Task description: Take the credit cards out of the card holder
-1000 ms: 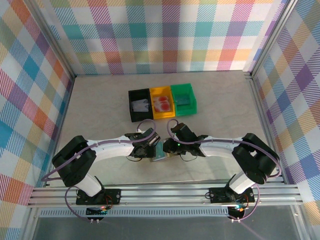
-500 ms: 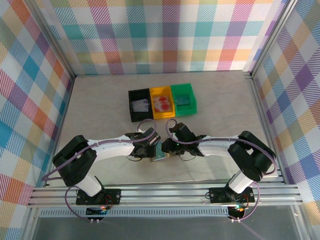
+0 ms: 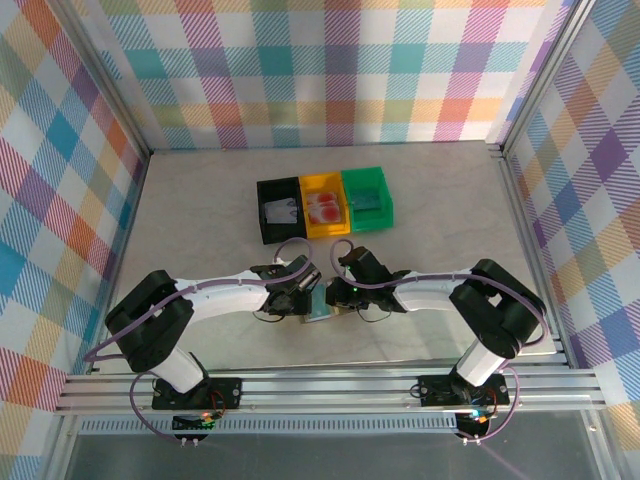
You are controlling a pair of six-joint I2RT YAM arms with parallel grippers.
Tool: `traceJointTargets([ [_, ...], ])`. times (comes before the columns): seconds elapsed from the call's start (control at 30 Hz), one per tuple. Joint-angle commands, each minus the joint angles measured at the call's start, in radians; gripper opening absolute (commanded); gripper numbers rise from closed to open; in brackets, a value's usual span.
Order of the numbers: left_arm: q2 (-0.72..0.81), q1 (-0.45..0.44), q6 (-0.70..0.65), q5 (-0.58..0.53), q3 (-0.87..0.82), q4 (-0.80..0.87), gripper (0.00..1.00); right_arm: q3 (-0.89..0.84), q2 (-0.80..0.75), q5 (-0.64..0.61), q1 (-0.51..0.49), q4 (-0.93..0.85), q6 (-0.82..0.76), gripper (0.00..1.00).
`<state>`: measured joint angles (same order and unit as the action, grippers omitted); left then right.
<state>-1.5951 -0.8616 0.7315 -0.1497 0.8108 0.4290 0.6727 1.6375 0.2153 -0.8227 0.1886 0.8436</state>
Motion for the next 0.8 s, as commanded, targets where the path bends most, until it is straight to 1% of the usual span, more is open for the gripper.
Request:
traceJointTargets([
  [0.0,-0.137,-0.002,-0.033,0.071,-0.053,-0.088,0.56,-0.016,-0.009,0.039,-0.012,0.054,-0.016,0.06],
  [0.13,-0.138,-0.001,-0.034,0.071,-0.051,-0.087,0.56,-0.025,-0.026,0.036,-0.012,0.056,-0.025,0.0],
  [0.43,-0.133,-0.001,-0.046,0.064,-0.041,-0.068,0.56,-0.046,-0.095,-0.008,-0.009,-0.004,-0.054,0.0],
  [0.77,-0.129,-0.001,-0.06,0.059,-0.029,-0.05,0.56,-0.1,-0.163,-0.022,0.004,-0.011,-0.067,0.0],
])
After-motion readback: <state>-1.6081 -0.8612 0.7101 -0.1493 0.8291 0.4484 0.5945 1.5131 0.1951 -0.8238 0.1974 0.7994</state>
